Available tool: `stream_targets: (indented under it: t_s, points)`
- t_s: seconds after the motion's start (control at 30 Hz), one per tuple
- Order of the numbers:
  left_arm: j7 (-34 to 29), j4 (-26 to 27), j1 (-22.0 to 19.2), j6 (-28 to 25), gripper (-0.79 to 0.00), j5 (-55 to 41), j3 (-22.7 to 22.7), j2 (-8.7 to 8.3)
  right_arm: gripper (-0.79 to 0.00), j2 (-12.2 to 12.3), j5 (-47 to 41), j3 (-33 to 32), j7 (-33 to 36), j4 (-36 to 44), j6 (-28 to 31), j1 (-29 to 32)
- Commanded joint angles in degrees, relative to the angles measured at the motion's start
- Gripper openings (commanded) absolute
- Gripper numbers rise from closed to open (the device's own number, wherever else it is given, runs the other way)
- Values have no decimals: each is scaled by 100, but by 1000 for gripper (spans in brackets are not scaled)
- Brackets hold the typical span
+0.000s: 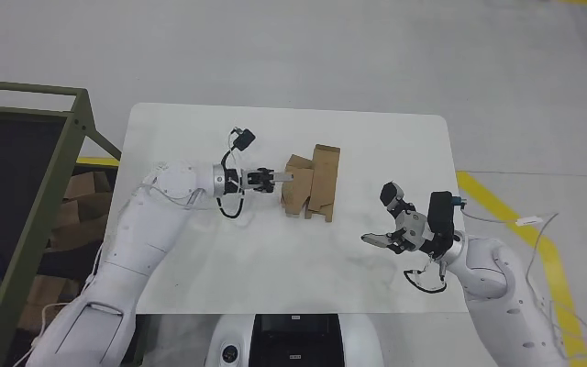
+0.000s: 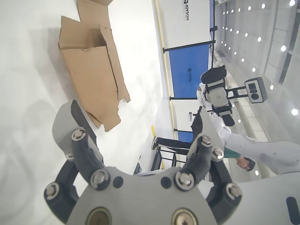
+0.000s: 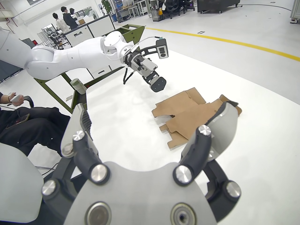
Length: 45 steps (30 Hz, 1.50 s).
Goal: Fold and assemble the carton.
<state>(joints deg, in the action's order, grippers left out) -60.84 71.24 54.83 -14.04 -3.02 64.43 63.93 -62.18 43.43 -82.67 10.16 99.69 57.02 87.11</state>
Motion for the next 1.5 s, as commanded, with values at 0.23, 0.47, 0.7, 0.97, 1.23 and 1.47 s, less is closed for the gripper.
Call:
stream_targets:
  t_s: [0.23, 0.47, 0.7, 0.97, 1.23, 1.47]
  points:
    - [609, -593, -415, 314, 0, 171, -494, 174, 0, 0, 0, 0, 0, 0, 0, 0]
    - [859, -848, -575, 449, 0, 201, -750, 281, 0, 0, 0, 0, 0, 0, 0, 0]
    - [912, -1147, -735, 567, -77, 85, -933, 382, 0, 0, 0, 0, 0, 0, 0, 0]
    - [920, -1504, -941, 635, -305, 20, -1135, 499, 0, 0, 0, 0, 0, 0, 0, 0]
    - [973, -1763, -1080, 715, -400, 40, -1305, 604, 0, 0, 0, 0, 0, 0, 0, 0]
    - [1086, -1893, -1144, 720, -431, 115, -1443, 689, 0, 0, 0, 0, 0, 0, 0, 0]
